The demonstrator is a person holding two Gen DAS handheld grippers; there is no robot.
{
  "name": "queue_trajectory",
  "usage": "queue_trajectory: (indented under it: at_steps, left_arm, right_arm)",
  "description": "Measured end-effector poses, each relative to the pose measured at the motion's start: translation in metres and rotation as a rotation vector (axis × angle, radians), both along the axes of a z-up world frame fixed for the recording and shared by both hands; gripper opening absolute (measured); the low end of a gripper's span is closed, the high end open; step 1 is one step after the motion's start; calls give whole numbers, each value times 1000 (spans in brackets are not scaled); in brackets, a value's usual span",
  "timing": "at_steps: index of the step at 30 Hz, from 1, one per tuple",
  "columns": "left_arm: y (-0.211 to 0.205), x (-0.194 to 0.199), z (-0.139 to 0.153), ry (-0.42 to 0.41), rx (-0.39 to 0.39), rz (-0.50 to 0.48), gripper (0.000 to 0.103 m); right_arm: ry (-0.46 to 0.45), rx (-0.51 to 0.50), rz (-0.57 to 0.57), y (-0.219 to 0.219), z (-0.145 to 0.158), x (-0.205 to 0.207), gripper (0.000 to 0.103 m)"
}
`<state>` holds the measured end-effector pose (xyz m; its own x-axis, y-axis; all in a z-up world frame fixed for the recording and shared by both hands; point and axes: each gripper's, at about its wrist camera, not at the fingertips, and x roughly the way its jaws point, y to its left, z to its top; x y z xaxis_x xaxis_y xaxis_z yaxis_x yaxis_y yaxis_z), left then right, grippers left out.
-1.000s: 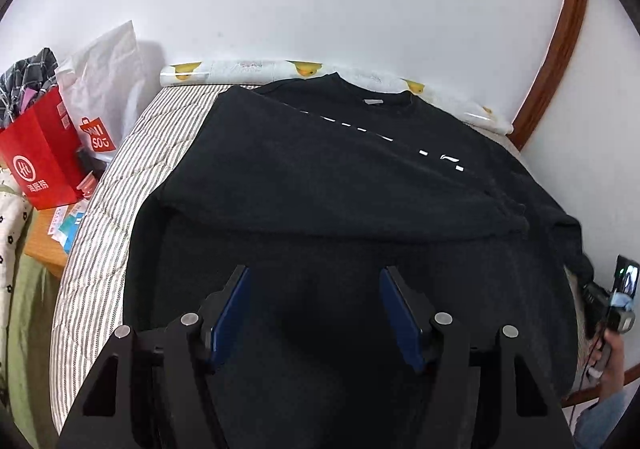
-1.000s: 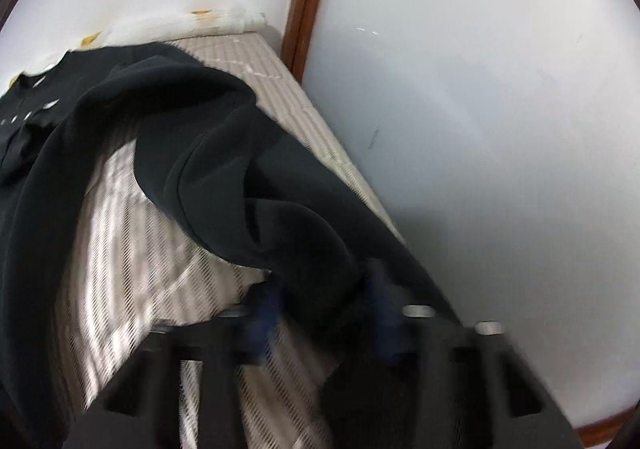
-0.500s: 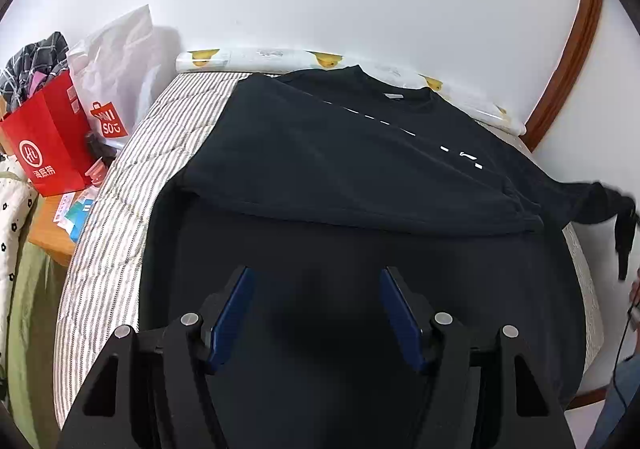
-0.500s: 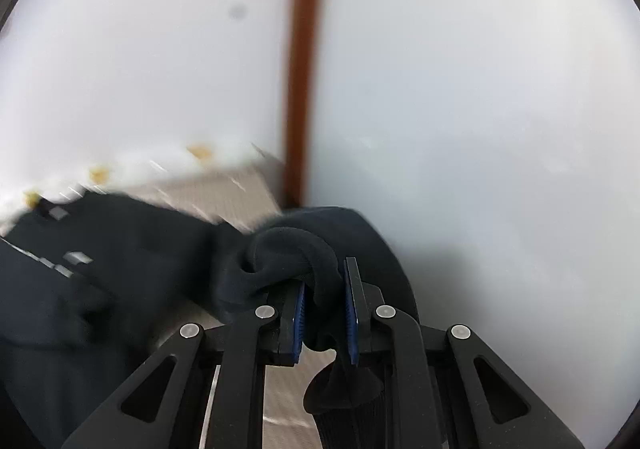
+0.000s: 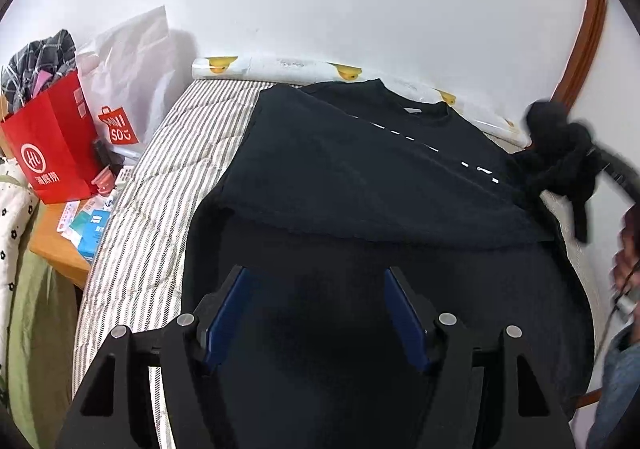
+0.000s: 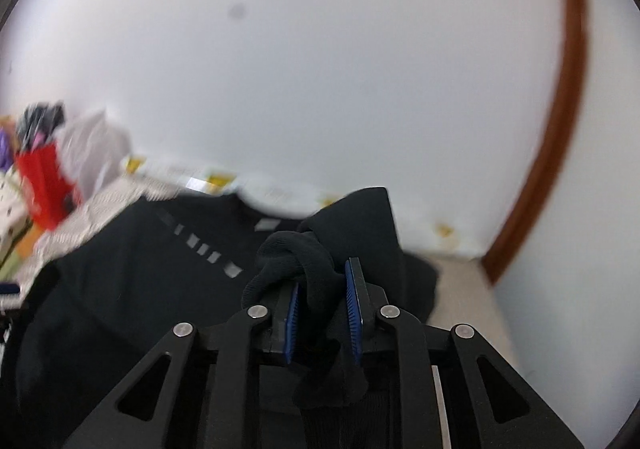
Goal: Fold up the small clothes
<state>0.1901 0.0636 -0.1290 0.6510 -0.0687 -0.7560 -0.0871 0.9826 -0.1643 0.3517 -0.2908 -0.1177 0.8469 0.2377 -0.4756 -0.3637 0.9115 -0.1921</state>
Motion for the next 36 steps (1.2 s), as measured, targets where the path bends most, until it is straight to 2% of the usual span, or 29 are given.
queue_trajectory:
  at_steps: [4, 6, 8, 9, 11, 13, 16, 17, 21, 28, 30, 32, 36]
  left_arm:
    - [1, 5, -9, 24, -18, -5, 67]
    - [-2, 7, -11, 32, -17, -17, 67]
    - [-8, 8, -12, 36, -9, -33, 67]
    - [-10, 8, -11, 37, -7, -41, 67]
    - [-18, 8, -10, 36, -1, -59, 67]
    - [-26, 9, -9, 37, -1, -71, 67]
    - [-41, 13, -7, 36, 10, -92, 67]
    - [-47, 14, -7, 36, 11, -102, 67]
    - [-80, 23, 0, 21, 4, -162, 67]
    - [-174, 48, 6, 6, 47, -353, 67]
    - [-198, 54, 6, -3, 40, -399, 68]
    - [-219, 59, 3, -2, 24, -441, 73]
    - [-260, 74, -17, 33, 36, -479, 73]
  right_arm:
    - [143, 18, -6, 10, -58, 27, 25]
    - [189, 40, -16, 7, -73, 34, 42]
    - [237, 35, -56, 2, -90, 38, 78]
    - [254, 38, -65, 0, -97, 43, 81]
    - [315, 76, -76, -18, -105, 43, 82]
    - [330, 90, -71, -33, -104, 37, 82]
    - [327, 98, -36, -47, -99, 16, 83]
    - [329, 98, -33, -52, -96, 9, 87]
    - [308, 129, -17, -86, -87, -26, 88]
    - [242, 159, -159, -166, -87, -53, 87]
    - [251, 169, -199, -187, -91, -56, 87]
    - [256, 180, -226, -202, -94, -58, 87]
    - [258, 200, -272, -230, -99, -65, 87]
